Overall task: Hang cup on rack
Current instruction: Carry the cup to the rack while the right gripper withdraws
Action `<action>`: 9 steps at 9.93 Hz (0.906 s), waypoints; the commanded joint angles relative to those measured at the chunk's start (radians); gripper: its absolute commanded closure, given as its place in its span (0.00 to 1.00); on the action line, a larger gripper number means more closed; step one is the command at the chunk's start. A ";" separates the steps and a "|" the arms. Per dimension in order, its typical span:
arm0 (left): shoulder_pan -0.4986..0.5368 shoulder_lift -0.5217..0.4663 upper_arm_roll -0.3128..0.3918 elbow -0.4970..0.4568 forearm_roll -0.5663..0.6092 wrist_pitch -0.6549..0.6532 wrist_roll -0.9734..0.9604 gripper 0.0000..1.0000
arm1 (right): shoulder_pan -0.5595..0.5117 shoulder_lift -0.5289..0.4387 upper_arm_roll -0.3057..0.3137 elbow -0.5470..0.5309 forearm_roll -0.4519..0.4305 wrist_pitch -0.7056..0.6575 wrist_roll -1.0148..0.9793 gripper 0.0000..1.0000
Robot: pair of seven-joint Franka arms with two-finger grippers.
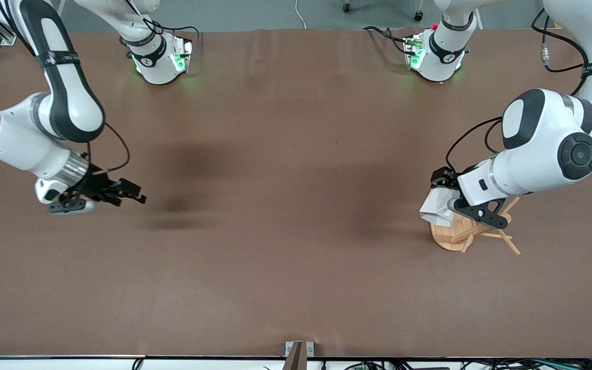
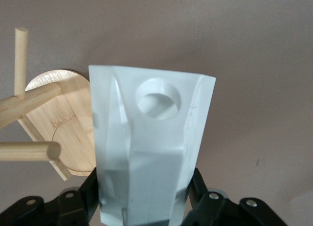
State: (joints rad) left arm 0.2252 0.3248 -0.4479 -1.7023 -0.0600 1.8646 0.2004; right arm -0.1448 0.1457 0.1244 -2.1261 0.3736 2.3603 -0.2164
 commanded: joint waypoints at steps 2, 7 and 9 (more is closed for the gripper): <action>0.026 0.010 0.063 -0.025 -0.084 0.024 0.134 1.00 | 0.005 -0.069 -0.019 0.127 -0.323 -0.249 0.336 0.00; 0.032 0.039 0.100 -0.013 -0.101 0.067 0.188 0.99 | -0.001 -0.132 -0.116 0.452 -0.348 -0.667 0.376 0.00; 0.031 0.037 0.117 -0.011 -0.124 0.067 0.209 0.99 | -0.001 -0.140 -0.121 0.590 -0.348 -0.862 0.335 0.00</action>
State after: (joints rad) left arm 0.2560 0.3425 -0.3430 -1.7030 -0.1648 1.9177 0.3779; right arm -0.1457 0.0003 0.0010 -1.6241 0.0309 1.5996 0.1291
